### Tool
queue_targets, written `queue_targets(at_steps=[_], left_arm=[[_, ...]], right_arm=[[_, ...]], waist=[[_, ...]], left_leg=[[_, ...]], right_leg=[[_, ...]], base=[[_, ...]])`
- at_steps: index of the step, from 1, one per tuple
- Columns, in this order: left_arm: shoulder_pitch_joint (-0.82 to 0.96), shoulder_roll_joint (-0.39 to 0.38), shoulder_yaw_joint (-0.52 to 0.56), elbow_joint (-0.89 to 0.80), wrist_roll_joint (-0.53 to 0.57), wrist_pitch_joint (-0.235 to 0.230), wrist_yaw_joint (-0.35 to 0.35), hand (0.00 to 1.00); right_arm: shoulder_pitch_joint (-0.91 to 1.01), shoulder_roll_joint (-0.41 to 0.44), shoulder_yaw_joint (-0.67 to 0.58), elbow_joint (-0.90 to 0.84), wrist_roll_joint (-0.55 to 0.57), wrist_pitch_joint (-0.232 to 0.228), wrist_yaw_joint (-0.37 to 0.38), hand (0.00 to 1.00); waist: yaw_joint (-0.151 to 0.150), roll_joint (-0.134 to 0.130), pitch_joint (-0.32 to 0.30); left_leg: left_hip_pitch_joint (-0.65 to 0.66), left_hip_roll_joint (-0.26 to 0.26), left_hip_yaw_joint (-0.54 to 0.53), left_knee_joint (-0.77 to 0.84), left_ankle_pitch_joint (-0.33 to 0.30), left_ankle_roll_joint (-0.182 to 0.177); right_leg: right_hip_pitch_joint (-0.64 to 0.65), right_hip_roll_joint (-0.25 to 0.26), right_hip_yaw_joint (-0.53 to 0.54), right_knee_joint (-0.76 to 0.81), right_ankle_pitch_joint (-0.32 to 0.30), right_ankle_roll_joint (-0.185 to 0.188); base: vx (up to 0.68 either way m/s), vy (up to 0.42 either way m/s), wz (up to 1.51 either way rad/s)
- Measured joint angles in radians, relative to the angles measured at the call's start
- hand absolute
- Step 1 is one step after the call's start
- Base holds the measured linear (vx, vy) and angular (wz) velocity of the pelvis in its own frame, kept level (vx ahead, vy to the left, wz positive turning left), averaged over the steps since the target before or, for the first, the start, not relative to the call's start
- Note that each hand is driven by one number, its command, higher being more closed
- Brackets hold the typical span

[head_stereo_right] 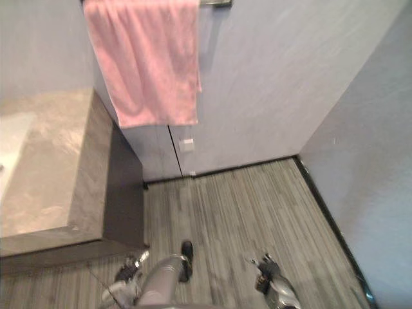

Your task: Organize washtable

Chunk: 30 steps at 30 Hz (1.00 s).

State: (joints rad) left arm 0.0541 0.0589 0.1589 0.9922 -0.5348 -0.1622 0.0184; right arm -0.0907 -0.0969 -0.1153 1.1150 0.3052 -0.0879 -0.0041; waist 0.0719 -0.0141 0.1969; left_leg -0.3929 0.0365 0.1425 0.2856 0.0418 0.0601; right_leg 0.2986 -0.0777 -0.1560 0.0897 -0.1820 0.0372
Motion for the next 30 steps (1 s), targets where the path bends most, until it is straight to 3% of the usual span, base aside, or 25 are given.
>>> queue_targets(at_steps=[1,4,6,8,10,12,15,17,19,20,21,24,25,27,28,30], left_arm=[[-0.001,-0.002,0.013,0.008,0.004,0.002,0.000,0.00],[0.049,-0.001,0.082,0.041,0.011,0.008,-0.004,0.00],[0.086,0.007,0.086,0.057,0.028,0.029,-0.001,0.00],[0.117,0.014,0.085,0.066,0.029,0.043,0.005,0.00],[0.147,0.009,0.084,0.066,0.029,0.059,0.021,0.00],[0.189,0.009,0.084,0.066,0.027,0.073,0.052,0.00],[0.193,0.008,0.077,0.063,0.027,0.081,0.069,0.00],[0.193,0.043,0.071,0.060,0.027,0.081,0.095,0.00],[0.199,0.109,0.055,0.060,0.027,0.081,0.118,0.00],[0.206,0.126,0.049,0.060,0.027,0.081,0.120,0.00],[0.216,0.138,0.031,0.060,0.030,0.083,0.119,0.00],[0.236,0.059,-0.069,-0.079,0.078,0.049,0.033,0.00],[0.225,0.041,-0.088,-0.096,0.078,0.039,0.021,0.00],[0.143,-0.012,-0.134,-0.136,0.078,0.019,-0.017,0.00],[0.104,-0.033,-0.155,-0.156,0.077,0.014,-0.022,0.00],[0.079,-0.048,-0.158,-0.168,0.071,0.006,-0.021,0.00]], right_arm=[[-0.004,0.001,-0.009,0.000,-0.001,-0.001,0.004,0.00],[-0.003,0.015,-0.028,0.000,-0.002,-0.004,0.010,0.00],[0.003,0.033,-0.027,-0.001,0.001,-0.006,0.026,0.00],[0.016,0.046,-0.023,-0.002,0.003,-0.005,0.032,0.00],[0.039,0.050,-0.023,-0.001,0.003,-0.003,0.031,0.00],[0.064,0.042,-0.023,-0.022,0.004,-0.006,0.029,0.00],[0.079,0.032,-0.027,-0.042,0.004,-0.013,0.028,0.00],[0.080,0.031,-0.034,-0.044,0.008,-0.014,0.027,0.00],[0.101,0.032,-0.054,-0.043,0.008,-0.013,0.026,0.00],[0.110,0.032,-0.056,-0.043,0.009,-0.013,0.025,0.00],[0.141,0.024,-0.071,-0.042,0.008,-0.011,0.026,0.00],[0.152,-0.034,-0.073,-0.044,0.009,-0.011,0.026,0.00],[0.147,-0.037,-0.073,-0.045,0.009,-0.011,0.026,0.00],[0.124,-0.038,-0.071,-0.045,0.008,-0.011,0.026,0.00],[0.115,-0.036,-0.060,-0.045,0.008,-0.013,0.024,0.00],[0.110,-0.035,-0.028,-0.044,0.008,-0.014,0.020,0.00]], waist=[[0.002,-0.001,-0.001],[0.016,-0.006,-0.001],[0.022,-0.005,-0.003],[0.014,-0.005,-0.003],[0.014,-0.005,-0.003],[-0.007,-0.008,-0.005],[-0.010,0.002,-0.004],[-0.016,0.007,-0.006],[-0.029,-0.008,-0.015],[-0.031,-0.017,-0.021],[-0.031,0.002,-0.032],[-0.032,0.087,-0.084],[-0.032,0.094,-0.089],[-0.041,0.088,-0.091],[-0.054,0.077,-0.089],[-0.055,0.068,-0.082]], left_leg=[[0.000,-0.007,0.000,0.012,-0.010,0.000],[0.090,-0.045,0.044,0.037,-0.112,0.020],[0.194,-0.069,0.079,0.002,-0.164,0.026],[0.253,-0.075,0.081,-0.032,-0.182,0.038],[0.334,-0.080,0.075,-0.082,-0.182,0.042],[0.426,-0.077,0.057,-0.121,-0.183,0.034],[0.458,-0.052,0.020,-0.141,-0.184,0.014],[0.460,-0.014,-0.015,-0.144,-0.197,-0.028],[0.458,0.008,-0.068,-0.144,-0.229,-0.083],[0.464,0.005,-0.084,-0.145,-0.237,-0.096],[0.484,0.015,-0.119,-0.153,-0.244,-0.120],[0.474,0.099,-0.140,-0.184,-0.233,-0.156],[0.472,0.109,-0.144,-0.181,-0.225,-0.167],[0.437,0.123,-0.142,-0.084,-0.210,-0.189],[0.374,0.129,-0.140,0.051,-0.205,-0.198],[0.313,0.157,-0.107,0.211,-0.163,-0.254]], right_leg=[[-0.004,-0.007,0.002,0.006,0.023,0.010],[-0.066,-0.073,0.110,0.282,0.048,0.050],[-0.197,-0.125,0.153,0.612,0.149,0.145],[-0.307,-0.145,0.116,0.798,0.149,0.147],[-0.370,-0.185,0.012,0.897,0.090,0.119],[-0.412,-0.226,-0.090,0.841,-0.018,0.105],[-0.466,-0.209,-0.118,0.597,-0.050,0.112],[-0.491,-0.167,-0.084,0.322,-0.012,0.111],[-0.498,-0.149,0.022,0.104,0.128,0.120],[-0.499,-0.153,0.043,0.106,0.158,0.122],[-0.501,-0.137,0.041,0.166,0.196,0.099],[-0.518,-0.075,-0.004,0.182,0.141,0.056],[-0.516,-0.065,-0.011,0.183,0.134,0.051],[-0.489,-0.058,-0.041,0.176,0.115,0.035],[-0.456,-0.057,-0.061,0.150,0.113,0.031],[-0.382,-0.043,-0.077,0.096,0.117,0.022]], base=[[0.42,0.176,0.07],[0.46,0.203,-0.19],[0.38,0.156,-0.49],[0.31,0.094,-0.15],[0.36,0.022,0.08],[0.33,-0.050,0.29],[0.23,-0.185,0.40],[0.19,-0.290,0.48],[0.20,-0.399,0.71],[0.19,-0.419,0.82],[0.25,-0.464,0.63],[0.23,-0.261,0.24],[0.26,-0.245,0.23],[0.18,-0.188,0.32],[0.11,-0.155,0.29],[0.13,-0.139,0.19]])
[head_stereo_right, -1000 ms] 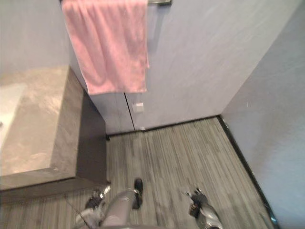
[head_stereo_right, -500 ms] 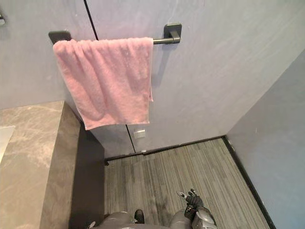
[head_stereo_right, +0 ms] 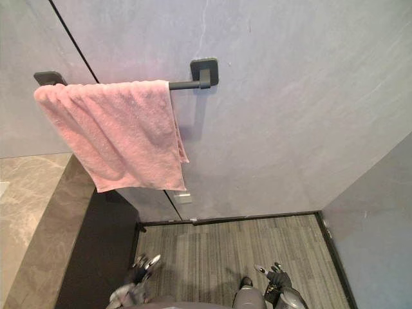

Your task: Organize washtable

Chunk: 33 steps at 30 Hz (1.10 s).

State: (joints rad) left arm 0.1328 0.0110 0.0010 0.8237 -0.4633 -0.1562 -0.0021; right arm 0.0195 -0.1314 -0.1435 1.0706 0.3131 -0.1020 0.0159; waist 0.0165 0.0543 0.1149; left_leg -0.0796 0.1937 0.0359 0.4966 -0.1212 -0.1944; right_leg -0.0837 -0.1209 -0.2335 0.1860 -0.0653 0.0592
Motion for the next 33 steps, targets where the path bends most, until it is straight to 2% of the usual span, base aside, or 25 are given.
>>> queue_targets(at_steps=[1,2,3,4,5,6,7,12,13,15,18,21,23,27,30,33], left_arm=[[-0.001,0.001,0.000,-0.001,-0.005,-0.002,0.002,0.00],[0.001,0.002,0.001,-0.002,-0.016,-0.002,0.003,0.00],[0.006,0.000,0.000,-0.013,-0.030,-0.001,0.002,0.00],[0.006,0.000,0.001,-0.017,-0.033,0.000,0.003,0.00],[0.008,0.000,0.006,-0.035,-0.036,0.000,0.005,0.00],[0.012,-0.001,0.011,-0.068,-0.038,-0.001,0.009,0.00],[0.014,0.004,0.018,-0.104,-0.043,-0.002,0.010,0.00],[0.023,0.011,0.141,-0.303,-0.054,-0.008,0.052,0.00],[0.024,0.010,0.183,-0.369,-0.047,-0.010,0.071,0.00],[0.023,0.010,0.248,-0.465,-0.027,-0.022,0.098,0.00],[0.020,0.008,0.329,-0.627,0.059,-0.063,0.184,0.00],[0.026,-0.012,0.346,-0.739,0.155,-0.094,0.253,0.00],[0.029,-0.020,0.347,-0.787,0.198,-0.097,0.284,0.00],[0.052,-0.061,0.356,-0.984,0.357,-0.110,0.368,0.00],[0.052,-0.067,0.386,-1.142,0.466,-0.140,0.432,0.00],[0.047,-0.066,0.418,-1.218,0.510,-0.159,0.469,0.00]], right_arm=[[0.000,0.003,-0.001,-0.001,0.000,0.000,-0.003,0.00],[0.001,0.014,-0.001,-0.004,0.000,0.000,-0.016,0.00],[0.006,0.016,-0.006,-0.044,0.001,0.001,-0.025,0.00],[0.007,0.014,-0.006,-0.064,0.001,0.000,-0.029,0.00],[0.005,0.013,-0.006,-0.098,0.002,-0.001,-0.034,0.00],[0.012,0.013,-0.003,-0.128,0.004,-0.004,-0.034,0.00],[0.008,0.011,0.000,-0.144,0.005,-0.005,-0.035,0.00],[0.039,0.069,0.044,-0.236,0.004,-0.007,-0.031,0.00],[0.046,0.069,0.046,-0.236,-0.007,-0.006,-0.027,0.00],[0.049,0.069,0.054,-0.236,-0.012,-0.007,-0.017,0.00],[0.058,0.072,0.087,-0.235,-0.031,-0.007,-0.010,0.00],[0.070,0.063,0.097,-0.231,-0.050,-0.007,-0.010,0.00],[0.077,0.056,0.115,-0.230,-0.051,-0.008,-0.010,0.00],[0.080,0.056,0.123,-0.211,-0.075,-0.014,-0.010,0.00],[0.095,0.054,0.125,-0.177,-0.093,-0.022,-0.011,0.00],[0.098,0.049,0.135,-0.149,-0.103,-0.027,-0.010,0.00]], waist=[[0.000,-0.006,0.004],[0.002,-0.028,0.012],[0.002,-0.018,0.012],[0.001,-0.014,0.014],[0.003,-0.007,0.016],[0.002,0.010,0.007],[0.007,0.027,0.003],[0.003,-0.036,-0.012],[0.003,-0.036,-0.012],[0.002,-0.032,-0.014],[0.001,-0.028,-0.017],[0.001,-0.009,-0.036],[0.001,-0.004,-0.052],[0.002,-0.014,-0.059],[0.003,-0.017,-0.061],[0.004,-0.016,-0.061]], left_leg=[[-0.006,0.002,0.011,0.026,0.017,-0.001],[-0.012,0.014,0.044,0.050,0.012,0.015],[-0.016,0.018,0.088,-0.004,-0.027,0.063],[-0.016,0.013,0.101,-0.039,-0.033,0.073],[-0.018,-0.007,0.116,-0.147,-0.031,0.078],[-0.006,-0.026,0.112,-0.296,0.030,0.062],[-0.004,-0.026,0.119,-0.343,0.082,0.086],[0.050,-0.092,0.148,-0.462,0.105,0.110],[0.068,-0.109,0.156,-0.481,0.106,0.111],[0.080,-0.110,0.158,-0.494,0.106,0.111],[0.093,-0.105,0.157,-0.499,0.106,0.111],[0.118,-0.099,0.157,-0.517,0.106,0.111],[0.135,-0.096,0.157,-0.535,0.107,0.110],[0.138,-0.090,0.157,-0.533,0.108,0.107],[0.139,-0.090,0.158,-0.532,0.108,0.107],[0.141,-0.090,0.158,-0.532,0.110,0.105]], right_leg=[[0.019,-0.001,-0.002,-0.015,0.003,-0.004],[0.053,-0.007,-0.004,-0.047,0.013,-0.020],[0.072,-0.008,-0.007,-0.073,0.017,-0.021],[0.078,-0.010,-0.007,-0.081,0.019,-0.018],[0.081,-0.018,-0.007,-0.089,0.026,-0.005],[0.079,-0.015,-0.008,-0.094,0.033,0.012],[0.080,-0.001,0.001,-0.105,0.033,0.024],[0.101,-0.046,0.015,-0.175,0.053,0.046],[0.111,-0.055,0.015,-0.184,0.053,0.048],[0.121,-0.057,0.013,-0.193,0.053,0.048],[0.137,-0.049,0.001,-0.193,0.053,0.048],[0.159,-0.040,-0.010,-0.199,0.053,0.048],[0.172,-0.035,-0.013,-0.207,0.053,0.048],[0.175,-0.037,-0.009,-0.207,0.053,0.048],[0.175,-0.037,-0.005,-0.206,0.053,0.048],[0.175,-0.037,0.000,-0.206,0.053,0.048]], base=[[0.13,-0.077,0.11],[0.15,-0.071,0.11],[0.15,-0.042,0.07],[0.14,0.020,0.01],[0.13,0.083,-0.07],[0.16,0.144,-0.19],[0.18,0.148,-0.19],[0.16,0.099,-0.06],[0.17,0.079,-0.08],[0.13,0.029,-0.02],[0.10,-0.013,0.06],[0.08,-0.029,0.06],[0.05,-0.018,0.00],[-0.01,-0.005,0.00],[-0.07,-0.010,-0.02],[-0.10,-0.014,-0.04]])
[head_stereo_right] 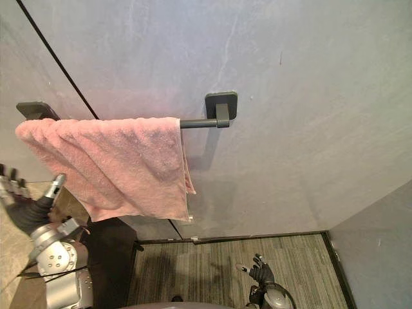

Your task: Organize washtable

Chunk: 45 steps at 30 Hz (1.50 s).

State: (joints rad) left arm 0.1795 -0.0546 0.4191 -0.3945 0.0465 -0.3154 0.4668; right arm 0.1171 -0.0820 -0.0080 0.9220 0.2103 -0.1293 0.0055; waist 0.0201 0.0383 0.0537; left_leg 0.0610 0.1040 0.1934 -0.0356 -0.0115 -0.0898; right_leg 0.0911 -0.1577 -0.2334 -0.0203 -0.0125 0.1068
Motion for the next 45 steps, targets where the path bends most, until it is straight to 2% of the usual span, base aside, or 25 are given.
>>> queue_targets(at_steps=[5,8,12,13,16,20,22,26,31,38,42,45], left_arm=[[-0.029,0.033,0.095,-0.044,0.036,-0.023,0.047,0.00],[-0.083,0.086,0.152,-0.002,-0.034,-0.052,0.056,0.00],[-0.141,0.188,0.178,0.170,-0.232,-0.064,-0.030,0.00],[-0.145,0.203,0.177,0.194,-0.254,-0.064,-0.046,0.00],[-0.163,0.288,0.171,0.354,-0.427,-0.060,-0.158,0.00],[-0.163,0.364,0.137,0.464,-0.540,-0.044,-0.260,0.00],[-0.164,0.418,0.091,0.527,-0.587,-0.027,-0.339,0.00],[-0.163,0.472,0.001,0.613,-0.595,0.017,-0.451,0.00],[-0.157,0.473,-0.049,0.701,-0.596,0.054,-0.519,0.00],[-0.101,0.511,-0.121,0.703,-0.598,0.081,-0.602,0.00],[-0.080,0.516,-0.191,0.710,-0.597,0.113,-0.653,0.00],[-0.081,0.519,-0.231,0.722,-0.590,0.115,-0.676,0.00]], right_arm=[[0.010,-0.016,0.017,0.025,-0.015,0.000,0.000,0.00],[0.017,-0.024,0.019,0.032,-0.023,0.000,0.004,0.00],[0.026,-0.039,0.021,0.032,-0.024,0.002,0.021,0.00],[0.026,-0.040,0.023,0.032,-0.024,0.003,0.021,0.00],[0.024,-0.041,0.025,0.031,-0.023,0.010,0.037,0.00],[0.028,-0.045,0.025,0.018,-0.021,0.022,0.054,0.00],[0.030,-0.046,0.023,0.001,-0.014,0.022,0.065,0.00],[0.027,-0.046,0.016,-0.008,-0.005,0.022,0.069,0.00],[0.034,-0.053,0.015,-0.021,-0.004,0.023,0.088,0.00],[0.036,-0.053,0.015,-0.047,-0.006,0.022,0.107,0.00],[0.036,-0.055,0.015,-0.047,-0.008,0.022,0.110,0.00],[0.028,-0.056,0.015,-0.047,-0.016,0.022,0.111,0.00]], waist=[[-0.001,0.006,-0.017],[0.003,0.005,-0.029],[0.008,0.003,-0.042],[0.008,0.001,-0.043],[0.002,-0.019,-0.043],[-0.003,-0.031,-0.044],[-0.003,-0.033,-0.043],[-0.004,-0.031,-0.042],[0.002,-0.036,-0.033],[0.003,-0.044,-0.026],[-0.001,-0.039,-0.023],[-0.006,-0.036,-0.021]], left_leg=[[0.010,-0.001,0.000,-0.059,0.032,-0.009],[0.010,0.006,0.000,-0.065,0.038,-0.015],[0.009,0.007,0.002,-0.065,0.041,-0.015],[0.011,0.007,0.002,-0.065,0.043,-0.011],[0.018,0.006,0.011,-0.064,0.044,-0.013],[0.016,0.006,0.021,-0.060,0.043,-0.013],[0.016,0.005,0.029,-0.060,0.043,-0.013],[0.016,0.005,0.038,-0.060,0.043,-0.013],[0.014,0.007,0.056,-0.065,0.043,-0.013],[0.014,0.016,0.073,-0.066,0.042,-0.014],[0.014,0.017,0.076,-0.066,0.041,-0.015],[0.014,0.017,0.082,-0.066,0.040,-0.017]], right_leg=[[-0.009,0.013,0.011,-0.002,-0.002,0.000],[-0.009,0.021,0.011,-0.002,-0.002,0.000],[-0.011,0.023,0.011,-0.003,0.000,-0.001],[-0.011,0.023,0.012,-0.004,0.000,-0.002],[-0.009,0.024,0.018,-0.015,0.003,-0.004],[-0.011,0.024,0.019,-0.022,0.004,-0.004],[-0.012,0.023,0.021,-0.030,0.007,-0.005],[-0.013,0.024,0.034,-0.036,0.012,-0.005],[-0.027,0.026,0.046,-0.036,0.019,-0.007],[-0.043,0.035,0.066,-0.036,0.022,-0.009],[-0.044,0.035,0.068,-0.037,0.022,-0.009],[-0.044,0.036,0.071,-0.038,0.025,-0.009]], base=[[-0.12,-0.025,-0.01],[-0.06,-0.030,0.02],[0.00,0.000,0.00],[0.04,-0.004,-0.06],[0.05,-0.005,-0.07],[0.03,-0.003,-0.05],[0.01,-0.006,-0.08],[-0.01,-0.006,-0.06],[-0.05,-0.009,-0.10],[-0.04,-0.015,-0.07],[0.00,-0.005,-0.01],[0.02,-0.006,-0.09]])
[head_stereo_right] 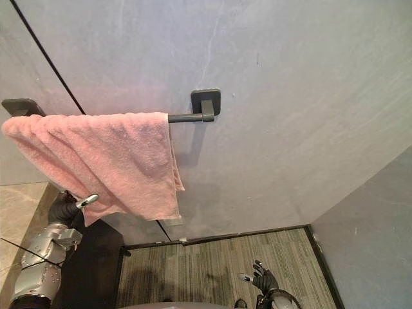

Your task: Organize washtable

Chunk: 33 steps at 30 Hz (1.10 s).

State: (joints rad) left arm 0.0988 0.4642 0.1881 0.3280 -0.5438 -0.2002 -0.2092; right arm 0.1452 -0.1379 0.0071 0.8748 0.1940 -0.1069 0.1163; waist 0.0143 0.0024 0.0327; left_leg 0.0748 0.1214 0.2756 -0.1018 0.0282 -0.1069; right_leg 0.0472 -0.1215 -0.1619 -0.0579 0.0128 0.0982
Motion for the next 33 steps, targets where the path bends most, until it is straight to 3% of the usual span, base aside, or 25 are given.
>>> queue_targets(at_steps=[5,8,9,14,18,21,26,33], left_arm=[[-0.002,0.000,-0.012,0.009,0.007,0.000,-0.007,0.00],[-0.011,-0.005,-0.012,0.009,0.031,-0.002,0.018,0.00],[-0.015,-0.010,-0.010,0.009,0.041,-0.002,0.027,1.00],[-0.061,-0.038,0.046,0.008,0.085,-0.004,0.130,1.00],[-0.133,-0.041,0.133,0.001,0.128,-0.018,0.239,1.00],[-0.161,-0.046,0.161,-0.016,0.152,-0.029,0.281,1.00],[-0.171,-0.064,0.181,-0.087,0.168,-0.030,0.300,1.00],[-0.207,-0.067,0.144,-0.092,0.168,-0.030,0.287,1.00]], right_arm=[[0.001,-0.010,0.001,-0.021,-0.008,0.002,0.012,0.00],[-0.003,-0.012,0.002,-0.128,0.023,-0.014,0.028,0.00],[-0.003,-0.012,0.002,-0.145,0.022,-0.020,0.028,0.00],[-0.034,-0.021,0.042,-0.353,0.049,-0.043,0.030,0.00],[-0.046,-0.062,0.107,-0.646,0.182,-0.044,0.074,0.00],[-0.082,-0.080,0.114,-0.764,0.280,-0.045,0.098,0.00],[-0.157,-0.091,0.139,-0.868,0.357,-0.045,0.103,0.00],[-0.377,-0.176,0.261,-0.862,0.415,-0.041,0.100,0.00]], waist=[[-0.001,0.000,0.000],[-0.001,0.000,0.000],[-0.001,0.000,0.000],[0.002,-0.001,-0.001],[0.002,-0.004,-0.002],[0.004,-0.011,-0.007],[0.002,-0.014,-0.008],[0.006,-0.013,-0.008]], left_leg=[[0.000,0.000,0.003,0.005,-0.001,-0.001],[0.000,0.000,0.006,0.005,0.000,-0.001],[0.000,0.000,0.006,0.005,0.000,-0.001],[0.001,0.000,0.027,0.005,0.000,0.000],[0.000,0.000,0.032,0.006,0.001,0.000],[0.000,0.000,0.032,0.007,0.002,0.000],[0.003,0.000,0.031,0.006,0.002,0.001],[-0.004,0.001,0.022,0.006,0.011,0.003]], right_leg=[[0.000,0.000,0.001,-0.003,0.000,0.000],[0.000,0.000,0.003,-0.003,0.002,0.000],[0.000,0.000,0.003,-0.003,0.003,0.000],[-0.007,0.001,0.024,-0.018,0.025,-0.001],[-0.016,0.002,0.043,-0.019,0.036,-0.002],[-0.017,0.002,0.051,-0.019,0.038,-0.003],[-0.016,0.003,0.045,-0.012,0.038,-0.002],[-0.016,0.003,0.034,-0.012,0.039,-0.003]], base=[[0.01,-0.003,-0.01],[0.00,0.000,0.00],[0.00,0.000,0.00],[-0.05,-0.007,-0.14],[-0.05,-0.012,-0.11],[-0.03,-0.012,-0.02],[0.00,0.000,0.00],[-0.02,-0.014,0.05]])
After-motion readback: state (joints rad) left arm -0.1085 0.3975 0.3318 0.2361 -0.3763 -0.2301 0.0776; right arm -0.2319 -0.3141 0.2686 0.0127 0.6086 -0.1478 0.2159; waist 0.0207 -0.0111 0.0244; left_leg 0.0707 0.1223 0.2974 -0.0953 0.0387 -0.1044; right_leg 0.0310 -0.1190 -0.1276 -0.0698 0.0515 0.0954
